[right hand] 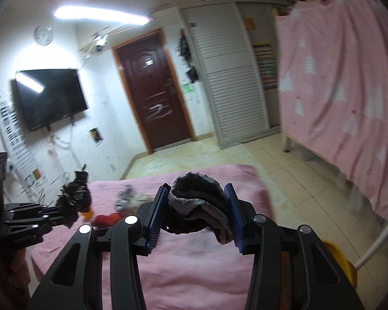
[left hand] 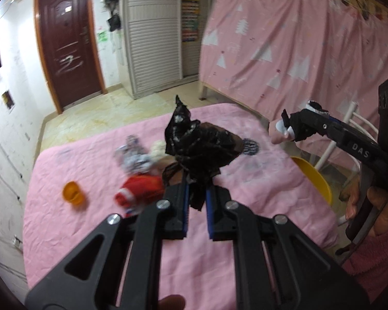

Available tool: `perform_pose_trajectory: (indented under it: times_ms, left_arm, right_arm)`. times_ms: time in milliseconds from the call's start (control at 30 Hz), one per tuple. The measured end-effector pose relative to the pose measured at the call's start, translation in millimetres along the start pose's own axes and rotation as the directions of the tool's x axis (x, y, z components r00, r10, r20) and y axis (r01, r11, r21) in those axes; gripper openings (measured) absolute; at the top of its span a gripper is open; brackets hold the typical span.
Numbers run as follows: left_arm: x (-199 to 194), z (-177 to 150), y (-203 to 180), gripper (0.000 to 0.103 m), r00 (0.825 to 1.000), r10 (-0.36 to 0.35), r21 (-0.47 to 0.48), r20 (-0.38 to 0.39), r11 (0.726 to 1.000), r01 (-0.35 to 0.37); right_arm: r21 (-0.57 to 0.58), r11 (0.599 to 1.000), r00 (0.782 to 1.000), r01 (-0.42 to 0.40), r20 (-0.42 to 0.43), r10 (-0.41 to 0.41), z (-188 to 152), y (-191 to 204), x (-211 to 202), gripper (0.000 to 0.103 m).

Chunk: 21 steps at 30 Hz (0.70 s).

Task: Collect trash
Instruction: 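Carry the black bag and cloth to the yellow bin and release both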

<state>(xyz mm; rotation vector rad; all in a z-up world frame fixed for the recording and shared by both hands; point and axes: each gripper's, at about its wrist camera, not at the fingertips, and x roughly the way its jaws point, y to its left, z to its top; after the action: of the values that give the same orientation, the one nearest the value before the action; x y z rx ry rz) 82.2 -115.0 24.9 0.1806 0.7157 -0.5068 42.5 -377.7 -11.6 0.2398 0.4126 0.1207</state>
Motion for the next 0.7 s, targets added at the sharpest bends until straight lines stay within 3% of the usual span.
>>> perform_pose_trajectory:
  times_ms: [167, 567, 700]
  left_arm:
    - [14, 11, -42, 0.010, 0.999, -0.041, 0.061, -0.021, 0.997, 0.042]
    - [33, 25, -126, 0.010, 0.992, -0.108, 0.187, -0.061, 0.975, 0.118]
    - [38, 31, -152, 0.010, 0.990, -0.125, 0.226, -0.070, 0.964, 0.138]
  right_arm:
    - [0.060, 0.996, 0.997, 0.073, 0.011, -0.074, -10, -48, -22, 0.039]
    - [0.160, 0.968, 0.980, 0.191, 0.021, -0.197, -31, -121, -52, 0.039]
    - [0.176, 0.962, 0.978, 0.208, -0.010, -0.209, -37, -135, -49, 0.045]
